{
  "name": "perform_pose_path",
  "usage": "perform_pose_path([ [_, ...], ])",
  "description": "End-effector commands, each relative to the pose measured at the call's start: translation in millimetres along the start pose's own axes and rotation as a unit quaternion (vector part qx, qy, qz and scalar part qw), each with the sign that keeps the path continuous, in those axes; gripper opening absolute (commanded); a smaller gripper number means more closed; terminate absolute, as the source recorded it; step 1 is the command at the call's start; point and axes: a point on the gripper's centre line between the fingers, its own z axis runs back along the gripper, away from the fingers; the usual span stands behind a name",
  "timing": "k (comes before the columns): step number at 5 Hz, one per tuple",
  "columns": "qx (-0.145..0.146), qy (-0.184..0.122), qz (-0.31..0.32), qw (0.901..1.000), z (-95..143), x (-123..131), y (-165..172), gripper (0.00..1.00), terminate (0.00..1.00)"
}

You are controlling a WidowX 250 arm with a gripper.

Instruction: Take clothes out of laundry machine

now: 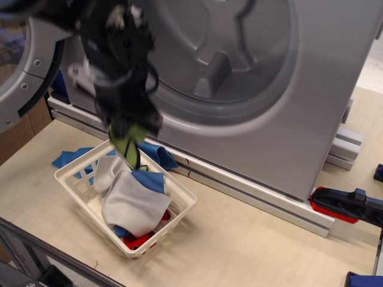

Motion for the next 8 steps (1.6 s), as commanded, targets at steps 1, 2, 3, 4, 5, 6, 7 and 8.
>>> perform_pose_path([
  [1, -0.04, 0.033, 0.013, 0.9986, -28.1, -26.0, -11.9, 0.0, 0.0],
  [2, -0.044, 0.056, 0.03, 0.997, -45.8, -29.9, -9.1, 0.0, 0.0],
  [3, -0.067, 0.082, 0.016, 0.9943, -55.9, -31.2, -3.6, 1.0, 0.0],
  [4, -0.052, 0.095, 0.048, 0.993, -52.0, -29.6, -2.4, 1.0, 0.0],
  [5, -0.045, 0.102, 0.05, 0.9926, -41.5, -27.7, 1.3, 1.0, 0.0],
  [6, -0.033, 0.107, 0.064, 0.9917, -33.5, -29.9, 6.9, 1.0, 0.0],
  [7, -0.022, 0.11, 0.066, 0.9914, -18.8, -19.3, 12.1, 1.0, 0.0],
  [8, -0.008, 0.128, 0.057, 0.9901, 2.0, 9.8, 21.3, 1.0, 0.0],
])
